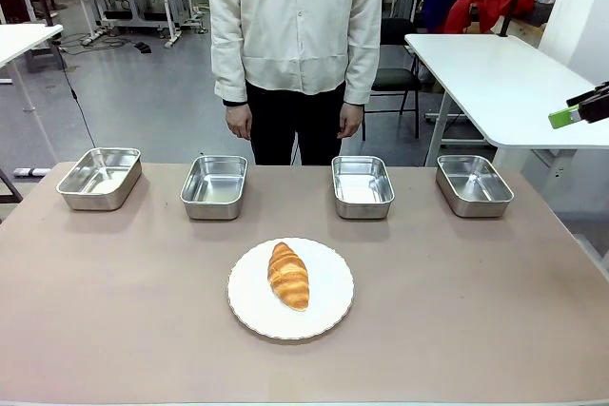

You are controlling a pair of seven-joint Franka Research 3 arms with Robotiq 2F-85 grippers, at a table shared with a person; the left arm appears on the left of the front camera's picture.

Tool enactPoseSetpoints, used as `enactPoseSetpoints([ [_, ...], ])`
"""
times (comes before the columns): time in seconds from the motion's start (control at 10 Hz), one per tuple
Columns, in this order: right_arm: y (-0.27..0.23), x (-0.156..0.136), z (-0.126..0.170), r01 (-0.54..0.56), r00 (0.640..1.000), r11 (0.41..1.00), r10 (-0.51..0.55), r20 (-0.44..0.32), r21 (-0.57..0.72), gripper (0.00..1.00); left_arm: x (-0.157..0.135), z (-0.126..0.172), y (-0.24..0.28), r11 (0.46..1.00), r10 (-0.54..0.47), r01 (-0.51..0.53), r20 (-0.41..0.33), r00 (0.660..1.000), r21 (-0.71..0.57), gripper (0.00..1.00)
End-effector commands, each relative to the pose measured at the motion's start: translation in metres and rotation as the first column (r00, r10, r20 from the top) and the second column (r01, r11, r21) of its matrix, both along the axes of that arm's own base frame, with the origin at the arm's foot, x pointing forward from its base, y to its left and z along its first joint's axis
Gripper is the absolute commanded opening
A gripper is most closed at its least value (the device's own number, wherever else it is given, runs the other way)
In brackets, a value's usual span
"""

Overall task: Place the bread in the container.
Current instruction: Place the Butter Roll into the Airtight Container indicated by the human.

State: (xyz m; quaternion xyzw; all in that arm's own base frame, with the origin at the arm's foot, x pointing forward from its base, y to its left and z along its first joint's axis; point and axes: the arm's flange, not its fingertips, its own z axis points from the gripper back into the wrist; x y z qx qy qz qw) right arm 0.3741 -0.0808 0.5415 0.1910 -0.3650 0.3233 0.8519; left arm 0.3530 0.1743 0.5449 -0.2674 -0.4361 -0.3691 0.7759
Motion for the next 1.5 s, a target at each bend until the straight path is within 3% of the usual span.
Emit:
enactPoseSetpoints([
  [0.0, -0.0005, 0.0003, -0.0016, -0.013, 1.000, 1.000, 0.013, 0.012, 0.012, 1.00, -0.0010, 0.0002, -0.0010, 1.000, -0.009, 0.009, 0.011, 1.000, 0.000, 1.00],
  [1.4, -0.0005, 0.0003, -0.0016, -0.013, 1.000, 1.000, 0.013, 0.012, 0.012, 1.00, -0.0010, 0.0002, -0.0010, 1.000, -0.009, 0.009, 0.011, 1.000, 0.000, 1.00],
])
